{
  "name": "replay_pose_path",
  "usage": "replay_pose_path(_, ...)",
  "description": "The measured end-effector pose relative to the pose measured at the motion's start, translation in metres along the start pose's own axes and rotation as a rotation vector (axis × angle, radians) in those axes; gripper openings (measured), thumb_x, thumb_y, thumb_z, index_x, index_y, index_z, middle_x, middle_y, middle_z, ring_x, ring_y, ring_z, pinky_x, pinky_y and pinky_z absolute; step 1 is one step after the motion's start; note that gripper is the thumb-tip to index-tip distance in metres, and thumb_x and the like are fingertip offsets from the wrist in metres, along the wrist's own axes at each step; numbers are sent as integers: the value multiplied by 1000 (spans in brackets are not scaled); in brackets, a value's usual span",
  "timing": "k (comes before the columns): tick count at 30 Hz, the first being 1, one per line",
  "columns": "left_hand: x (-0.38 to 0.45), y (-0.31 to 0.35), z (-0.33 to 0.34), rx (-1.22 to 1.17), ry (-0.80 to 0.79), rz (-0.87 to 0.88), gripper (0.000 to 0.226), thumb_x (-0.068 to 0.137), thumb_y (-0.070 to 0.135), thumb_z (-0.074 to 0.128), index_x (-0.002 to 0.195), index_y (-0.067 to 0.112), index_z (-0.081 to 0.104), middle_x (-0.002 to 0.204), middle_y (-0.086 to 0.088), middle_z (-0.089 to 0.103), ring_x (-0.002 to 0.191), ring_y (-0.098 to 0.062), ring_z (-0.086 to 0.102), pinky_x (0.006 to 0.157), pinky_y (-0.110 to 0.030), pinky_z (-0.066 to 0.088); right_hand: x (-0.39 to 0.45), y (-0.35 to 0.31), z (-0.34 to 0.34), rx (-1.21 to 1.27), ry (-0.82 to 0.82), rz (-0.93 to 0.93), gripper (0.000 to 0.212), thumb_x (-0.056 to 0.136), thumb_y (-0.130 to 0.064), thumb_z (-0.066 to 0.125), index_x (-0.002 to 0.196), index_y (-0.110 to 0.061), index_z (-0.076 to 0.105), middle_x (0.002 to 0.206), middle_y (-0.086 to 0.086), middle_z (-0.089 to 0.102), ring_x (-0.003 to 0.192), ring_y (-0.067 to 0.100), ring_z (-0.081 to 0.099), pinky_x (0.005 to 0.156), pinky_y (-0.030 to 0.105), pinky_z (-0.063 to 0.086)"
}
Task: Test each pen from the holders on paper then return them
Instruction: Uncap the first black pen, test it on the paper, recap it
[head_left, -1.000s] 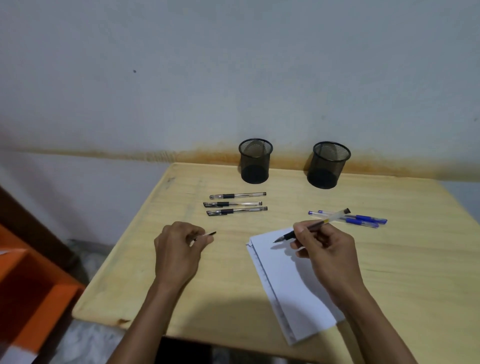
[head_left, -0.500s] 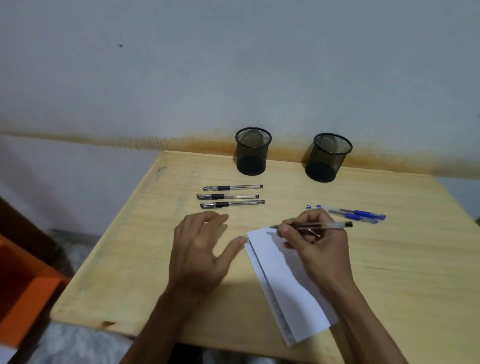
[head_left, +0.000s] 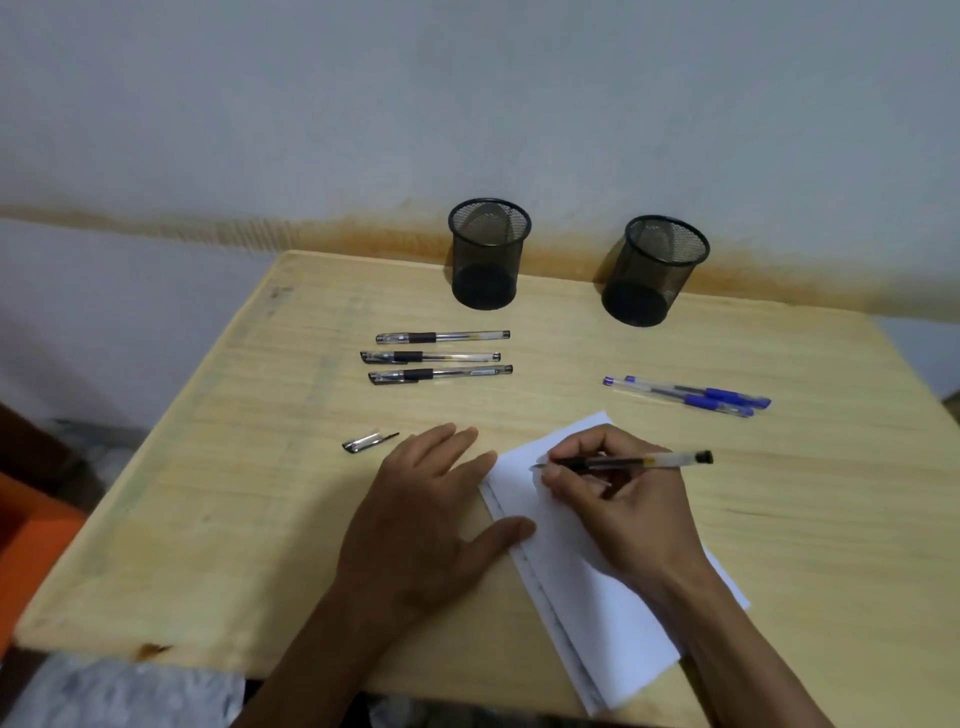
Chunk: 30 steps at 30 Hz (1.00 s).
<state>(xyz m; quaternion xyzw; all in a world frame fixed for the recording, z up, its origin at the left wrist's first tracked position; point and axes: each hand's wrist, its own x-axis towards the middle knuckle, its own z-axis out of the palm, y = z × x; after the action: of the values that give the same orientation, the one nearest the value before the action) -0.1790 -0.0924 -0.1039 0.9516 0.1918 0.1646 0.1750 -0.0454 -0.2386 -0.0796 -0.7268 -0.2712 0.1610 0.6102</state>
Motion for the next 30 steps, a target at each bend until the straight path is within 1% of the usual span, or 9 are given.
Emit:
replay_pose_path(4,0,-1,1,28,-25,-15,79,79,81,44,127,22,65,140,0,58,132,-20,49,111,-37,35,15,-6,10,-31,-53,9,19,76,5,83,80,-11,74,82,0,78,75,13,75,72,27,63)
replay_pose_path(7,0,-1,1,1,-37,-22,82,79,81,45,129,19,64,141,-1,57,134,-18,47,112,-34,33,24,-1,20,-42,-72,7,18,70,-1,85,71,-15,73,72,9,76,71,32,74,69,54,62)
replay_pose_path(9,0,-2,1,-28,-24,-21,81,79,79,48,129,17,65,141,-2,57,135,-18,46,113,-38,36,27,8,24,-56,-76,-6,12,64,-19,83,65,-20,71,66,8,72,66,40,69,61,60,57)
replay_pose_path(11,-1,-1,2,-48,-12,-24,80,79,77,51,127,15,66,140,-3,58,135,-18,47,111,-42,40,28,15,26,-87,-67,-23,14,61,-29,79,62,-21,67,60,8,68,62,40,65,56,58,54)
replay_pose_path(16,-2,0,2,-59,-25,-53,82,78,78,52,127,14,65,141,-2,57,137,-15,44,113,-40,37,29,17,27,-152,-69,-72,23,63,-35,79,66,-16,65,56,7,66,56,36,62,51,52,52)
replay_pose_path(20,-1,1,2,-73,-12,-59,81,77,77,55,126,14,66,141,-2,57,137,-15,44,113,-40,37,29,13,28,-168,-79,-46,21,67,-23,86,65,-15,67,59,3,71,55,20,65,54,48,56)
replay_pose_path(23,-2,1,2,-85,0,-59,80,76,75,58,125,13,67,140,-2,58,137,-15,44,111,-43,40,29,14,28,-188,-90,-44,25,71,-11,89,63,-13,66,57,-2,68,52,8,59,52,37,51)
replay_pose_path(26,-2,2,2,-88,4,-58,80,77,75,59,125,12,67,140,-3,59,137,-17,45,109,-44,41,30,14,27,-245,-94,-81,29,71,-12,89,59,-17,62,53,-5,64,50,4,52,49,25,42)
replay_pose_path(30,-2,2,2,-88,8,-57,79,76,74,60,125,12,67,140,-3,59,137,-17,45,109,-44,41,31,16,27,-245,-90,-69,31,69,-13,88,57,-18,60,50,-11,59,49,3,49,48,24,39)
